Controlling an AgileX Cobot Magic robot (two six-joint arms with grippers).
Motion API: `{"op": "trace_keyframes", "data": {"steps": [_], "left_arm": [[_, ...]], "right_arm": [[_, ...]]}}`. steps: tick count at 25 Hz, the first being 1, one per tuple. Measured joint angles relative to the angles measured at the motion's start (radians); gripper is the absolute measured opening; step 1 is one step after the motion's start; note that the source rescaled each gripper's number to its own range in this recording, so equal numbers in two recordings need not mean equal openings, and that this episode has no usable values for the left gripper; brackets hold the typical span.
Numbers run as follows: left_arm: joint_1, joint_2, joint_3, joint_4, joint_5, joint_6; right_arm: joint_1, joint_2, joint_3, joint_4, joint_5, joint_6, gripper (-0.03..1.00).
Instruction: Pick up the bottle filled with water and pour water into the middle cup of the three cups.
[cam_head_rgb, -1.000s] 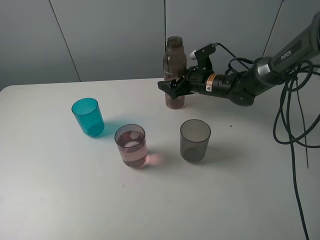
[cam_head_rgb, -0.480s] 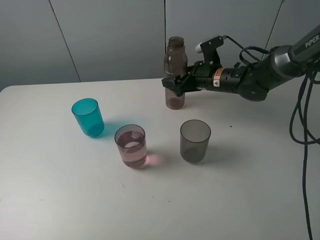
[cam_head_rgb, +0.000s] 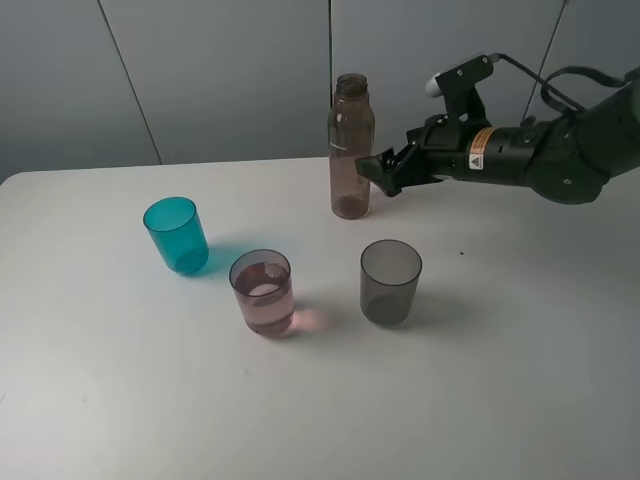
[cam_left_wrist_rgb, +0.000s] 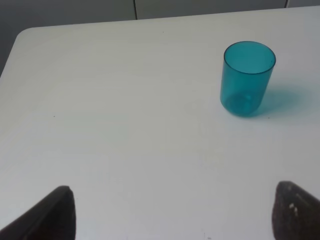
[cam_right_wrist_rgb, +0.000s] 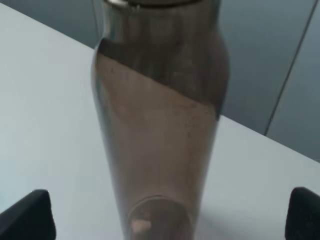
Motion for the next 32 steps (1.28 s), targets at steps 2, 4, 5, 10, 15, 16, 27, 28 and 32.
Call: {"op": "trace_keyframes", "data": {"steps": [2,4,5,10,15,16,27,28,32], "left_arm": [[0.000,0.000,0.000,0.000,0.000,0.000],[0.000,0.000,0.000,0.000,0.000,0.000],[0.000,0.000,0.000,0.000,0.000,0.000],[0.000,0.000,0.000,0.000,0.000,0.000],[0.000,0.000,0.000,0.000,0.000,0.000],[0.000,0.000,0.000,0.000,0.000,0.000],[0.000,0.000,0.000,0.000,0.000,0.000],[0.000,0.000,0.000,0.000,0.000,0.000],[0.000,0.000,0.000,0.000,0.000,0.000]], "right_arm": [[-0.001,-0.097,0.007,0.062,0.111,-0.004,1.00],[-0.002,-0.210,0.007,0.133,0.234,-0.009,1.00],[-0.004,-0.277,0.007,0.173,0.287,-0.017,1.00],[-0.004,-0.603,-0.021,0.430,0.658,-0.222,1.00],[-0.004,-0.866,-0.057,0.648,1.065,-0.439,1.00],[-0.004,-0.915,-0.059,0.677,1.138,-0.455,1.00],[-0.004,-1.378,0.024,0.786,1.744,-0.493,1.00],[-0.004,-1.433,0.053,0.783,1.747,-0.493,1.00],[-0.004,-1.623,0.151,0.763,1.730,-0.493,1.00]]}}
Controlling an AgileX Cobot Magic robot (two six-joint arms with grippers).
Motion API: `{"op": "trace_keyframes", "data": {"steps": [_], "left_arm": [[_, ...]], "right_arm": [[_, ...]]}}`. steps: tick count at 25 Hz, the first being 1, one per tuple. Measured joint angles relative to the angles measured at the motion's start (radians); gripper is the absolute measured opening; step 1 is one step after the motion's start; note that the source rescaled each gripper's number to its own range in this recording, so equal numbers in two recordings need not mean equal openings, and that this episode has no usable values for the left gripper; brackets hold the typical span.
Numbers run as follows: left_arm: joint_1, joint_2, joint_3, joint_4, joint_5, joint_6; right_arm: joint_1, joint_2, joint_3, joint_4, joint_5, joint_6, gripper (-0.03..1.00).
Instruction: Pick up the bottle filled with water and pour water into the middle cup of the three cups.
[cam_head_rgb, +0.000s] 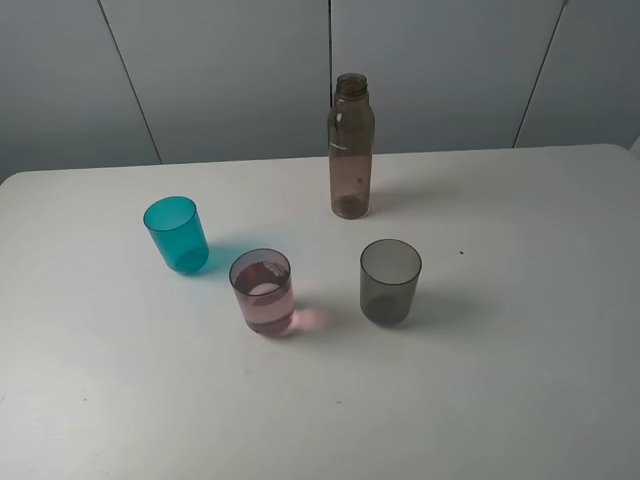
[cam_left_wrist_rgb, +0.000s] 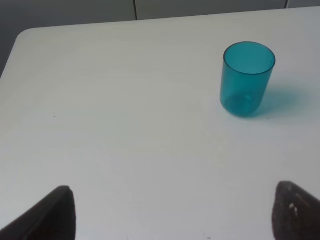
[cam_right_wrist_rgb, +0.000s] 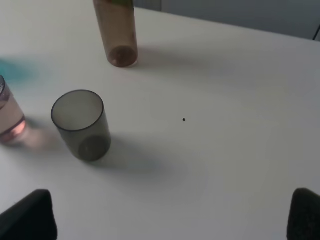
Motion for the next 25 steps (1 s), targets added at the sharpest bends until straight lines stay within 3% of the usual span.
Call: {"op": "trace_keyframes", "data": {"steps": [8,17,25], "left_arm": [[0.000,0.000,0.000,0.000,0.000,-0.006],[0.000,0.000,0.000,0.000,0.000,-0.006],[0.000,0.000,0.000,0.000,0.000,-0.006]], "right_arm": [[0.000,-0.257,0.094,-0.002,-0.009,0.000,1.00],[0.000,-0.264,0.198,-0.020,-0.025,0.000,1.00],[0.000,-0.266,0.203,-0.082,-0.047,0.092,1.00]]}}
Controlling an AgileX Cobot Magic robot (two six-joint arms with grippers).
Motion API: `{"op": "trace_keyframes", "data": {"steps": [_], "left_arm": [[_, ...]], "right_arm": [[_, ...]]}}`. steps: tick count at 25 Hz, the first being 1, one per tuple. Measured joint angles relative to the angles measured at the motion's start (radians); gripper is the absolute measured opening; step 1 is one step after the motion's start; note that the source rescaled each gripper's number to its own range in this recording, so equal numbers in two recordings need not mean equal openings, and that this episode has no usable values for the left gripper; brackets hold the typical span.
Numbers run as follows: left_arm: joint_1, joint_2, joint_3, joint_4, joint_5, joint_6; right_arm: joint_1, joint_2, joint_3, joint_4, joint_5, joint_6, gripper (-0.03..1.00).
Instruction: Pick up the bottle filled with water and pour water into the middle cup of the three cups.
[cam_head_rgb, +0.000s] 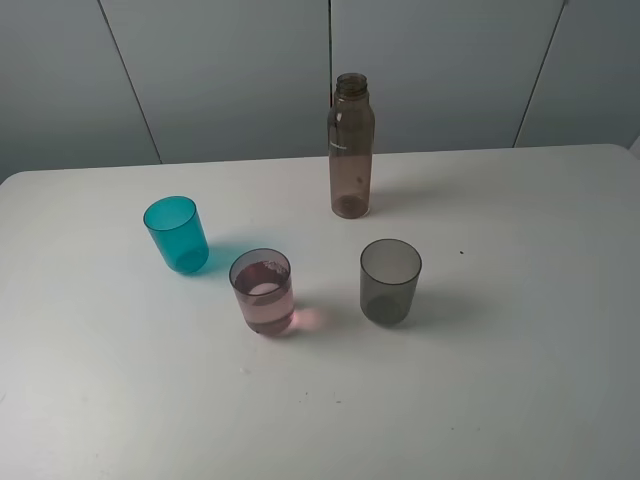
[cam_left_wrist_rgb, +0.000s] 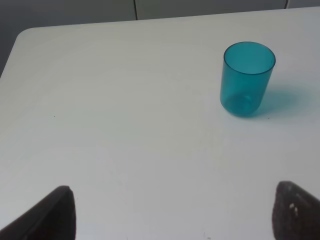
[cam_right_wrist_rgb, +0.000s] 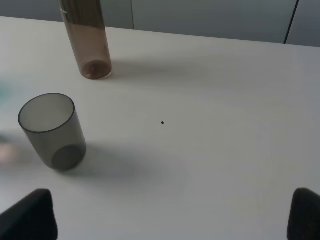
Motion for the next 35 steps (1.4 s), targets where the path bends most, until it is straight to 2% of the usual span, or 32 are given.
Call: {"op": "trace_keyframes", "data": {"steps": [4,7,13,15,22,35], "left_arm": [[0.000,0.000,0.000,0.000,0.000,0.000],[0.000,0.000,0.000,0.000,0.000,0.000],[0.000,0.000,0.000,0.000,0.000,0.000],[0.000,0.000,0.000,0.000,0.000,0.000],[0.000,0.000,0.000,0.000,0.000,0.000],[0.000,0.000,0.000,0.000,0.000,0.000]], "right_arm": [[-0.004,-0.002,0.000,-0.002,0.000,0.006,1.00],[-0.055,-0.002,0.000,-0.008,0.000,0.008,1.00],[-0.269,-0.002,0.000,0.001,0.000,-0.016,1.00],[-0.308,-0.002,0.000,0.003,0.000,-0.020,1.00],[-0.265,-0.002,0.000,0.003,0.000,-0.020,1.00],[-0.263,-0.002,0.000,0.003,0.000,-0.020,1.00]]}}
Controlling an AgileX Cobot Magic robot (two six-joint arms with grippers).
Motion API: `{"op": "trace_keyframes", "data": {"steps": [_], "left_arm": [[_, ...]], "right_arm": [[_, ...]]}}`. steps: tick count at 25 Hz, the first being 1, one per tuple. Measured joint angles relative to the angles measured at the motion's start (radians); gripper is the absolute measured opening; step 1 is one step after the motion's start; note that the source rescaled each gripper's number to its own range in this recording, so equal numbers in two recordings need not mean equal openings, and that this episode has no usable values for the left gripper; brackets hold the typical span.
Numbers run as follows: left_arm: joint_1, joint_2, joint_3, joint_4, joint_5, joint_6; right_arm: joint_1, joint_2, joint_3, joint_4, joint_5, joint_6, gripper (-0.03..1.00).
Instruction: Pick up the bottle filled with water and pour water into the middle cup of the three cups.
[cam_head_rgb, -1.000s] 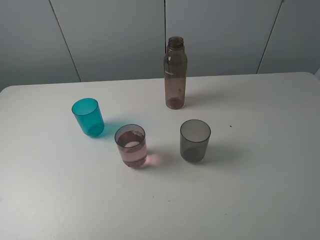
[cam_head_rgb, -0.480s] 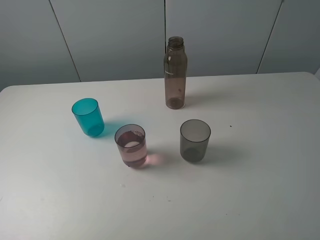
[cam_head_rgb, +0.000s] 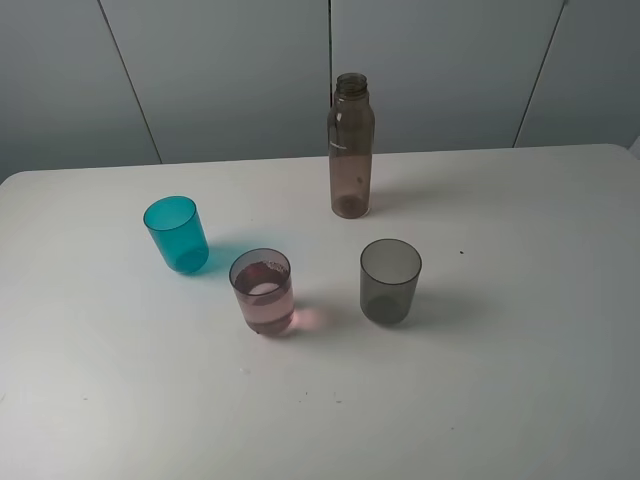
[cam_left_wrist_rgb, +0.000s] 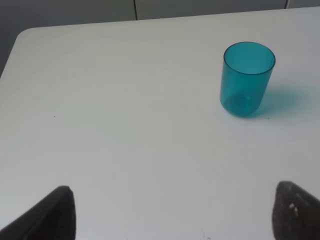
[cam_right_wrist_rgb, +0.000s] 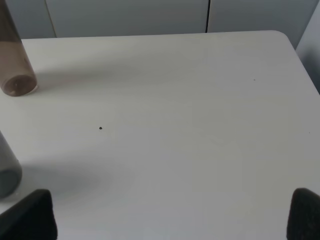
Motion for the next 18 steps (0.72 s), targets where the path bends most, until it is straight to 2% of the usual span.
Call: {"op": "trace_keyframes", "data": {"steps": [18], "left_arm": [[0.000,0.000,0.000,0.000,0.000,0.000]], "right_arm": [[0.000,0.000,0.000,0.000,0.000,0.004,1.00]]}}
